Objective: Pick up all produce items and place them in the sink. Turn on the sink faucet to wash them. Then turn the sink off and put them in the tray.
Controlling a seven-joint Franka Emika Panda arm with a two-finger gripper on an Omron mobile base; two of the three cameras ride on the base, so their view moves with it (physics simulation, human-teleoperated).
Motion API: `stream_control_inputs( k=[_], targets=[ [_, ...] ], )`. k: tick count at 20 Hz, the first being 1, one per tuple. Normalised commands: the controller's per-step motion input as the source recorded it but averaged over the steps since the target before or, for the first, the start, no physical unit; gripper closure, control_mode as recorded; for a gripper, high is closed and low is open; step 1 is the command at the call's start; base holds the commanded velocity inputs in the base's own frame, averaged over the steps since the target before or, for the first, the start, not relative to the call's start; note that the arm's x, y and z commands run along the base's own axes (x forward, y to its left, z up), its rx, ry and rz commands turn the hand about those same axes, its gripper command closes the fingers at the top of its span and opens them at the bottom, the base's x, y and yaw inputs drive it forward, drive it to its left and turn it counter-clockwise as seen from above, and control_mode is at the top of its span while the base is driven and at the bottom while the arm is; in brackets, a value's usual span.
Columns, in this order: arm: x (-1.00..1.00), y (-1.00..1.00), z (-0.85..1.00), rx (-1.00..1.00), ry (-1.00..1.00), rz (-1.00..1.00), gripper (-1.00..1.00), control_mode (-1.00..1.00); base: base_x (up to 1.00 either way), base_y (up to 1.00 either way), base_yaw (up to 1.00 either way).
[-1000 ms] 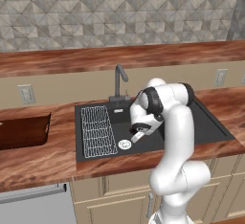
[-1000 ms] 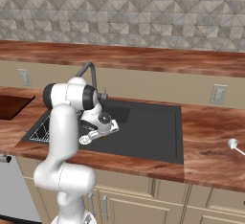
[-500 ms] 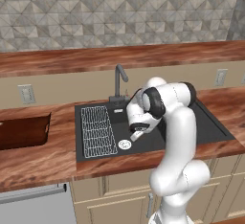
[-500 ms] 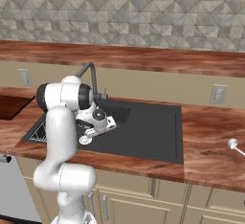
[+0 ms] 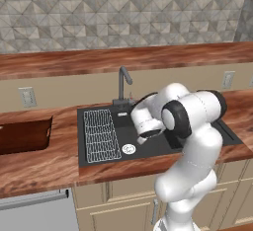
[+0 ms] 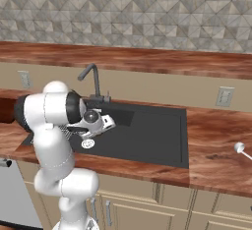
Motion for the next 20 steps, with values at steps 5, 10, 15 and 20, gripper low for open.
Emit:
stream_control_inputs(
  k=[5,10,15,20],
  targets=[
    [-0.01,-0.03,1.0,0.0,0.0,0.0,1.0,-1.0,0.0,0.0,0.0],
    [0.0,-0.06,1.0,0.0,0.08,-0.07,1.0,-1.0,0.0,0.0,0.0],
    [0.0,-0.1,1.0,0.0,0.15,-0.09,1.0,-1.0,0.0,0.0,0.0],
    [-0.01,0.0,1.0,0.0,0.15,-0.05,1.0,-1.0,0.0,0.0,0.0]
  ],
)
